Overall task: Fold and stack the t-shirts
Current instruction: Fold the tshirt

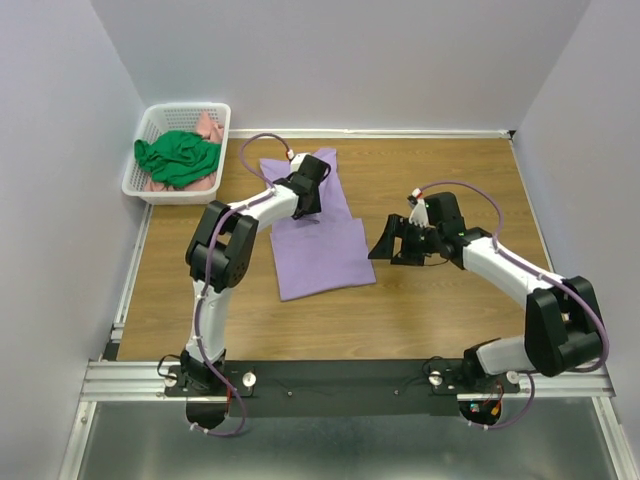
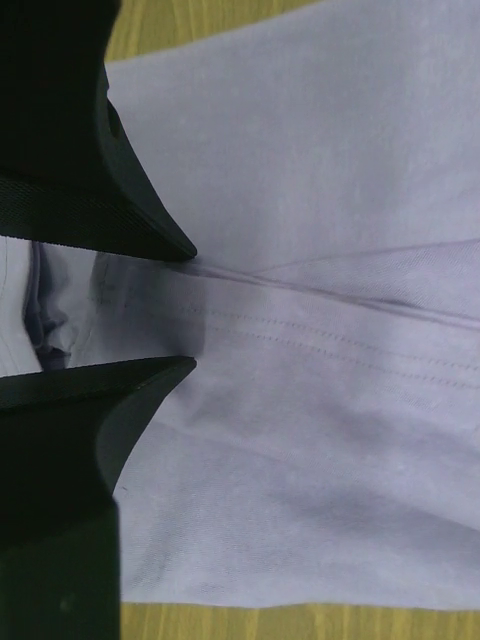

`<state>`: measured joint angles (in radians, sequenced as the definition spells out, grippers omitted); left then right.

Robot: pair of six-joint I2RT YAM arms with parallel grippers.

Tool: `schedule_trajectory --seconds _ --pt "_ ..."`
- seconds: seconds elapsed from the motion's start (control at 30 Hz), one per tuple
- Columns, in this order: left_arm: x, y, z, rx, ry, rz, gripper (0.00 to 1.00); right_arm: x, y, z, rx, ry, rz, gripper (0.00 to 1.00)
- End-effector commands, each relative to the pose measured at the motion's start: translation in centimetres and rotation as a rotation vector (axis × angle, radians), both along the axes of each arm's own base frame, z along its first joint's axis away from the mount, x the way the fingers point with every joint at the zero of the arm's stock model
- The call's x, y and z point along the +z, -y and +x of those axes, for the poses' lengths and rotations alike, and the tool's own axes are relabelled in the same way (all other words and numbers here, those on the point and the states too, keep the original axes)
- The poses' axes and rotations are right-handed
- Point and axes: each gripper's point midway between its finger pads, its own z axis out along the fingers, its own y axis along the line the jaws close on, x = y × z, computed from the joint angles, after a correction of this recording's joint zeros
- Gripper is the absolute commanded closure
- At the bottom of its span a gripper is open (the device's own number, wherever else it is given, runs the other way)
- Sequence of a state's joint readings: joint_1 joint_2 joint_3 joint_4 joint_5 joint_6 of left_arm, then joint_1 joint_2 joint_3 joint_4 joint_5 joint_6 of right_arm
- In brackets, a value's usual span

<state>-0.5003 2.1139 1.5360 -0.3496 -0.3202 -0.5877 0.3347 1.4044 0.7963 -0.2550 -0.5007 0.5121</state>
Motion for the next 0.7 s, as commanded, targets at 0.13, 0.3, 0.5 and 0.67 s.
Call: schedule_trajectory --seconds 0.13,0.3,0.5,0.67 --pt "-3.1 3.5 -1.8 -0.008 -0.090 -0.087 0.53 0.6 1.1 -1.2 -0.016 0.032 -0.042 0.09" --pt "-3.7 9.5 -3.9 -0.071 -0.138 -0.195 0.53 0.5 1.9 -1.4 -0.036 0.039 -0.074 0.09" --pt "-2.0 15.4 -5.8 -0.092 -0.151 -0.344 0.53 0.0 3.1 -1.9 -0.086 0.036 -0.124 0.09" --pt "1.2 14.7 -5.0 -0.056 -0.086 -0.333 0.43 -0.1 4.4 -2.2 -0.170 0.033 -0.165 0.09"
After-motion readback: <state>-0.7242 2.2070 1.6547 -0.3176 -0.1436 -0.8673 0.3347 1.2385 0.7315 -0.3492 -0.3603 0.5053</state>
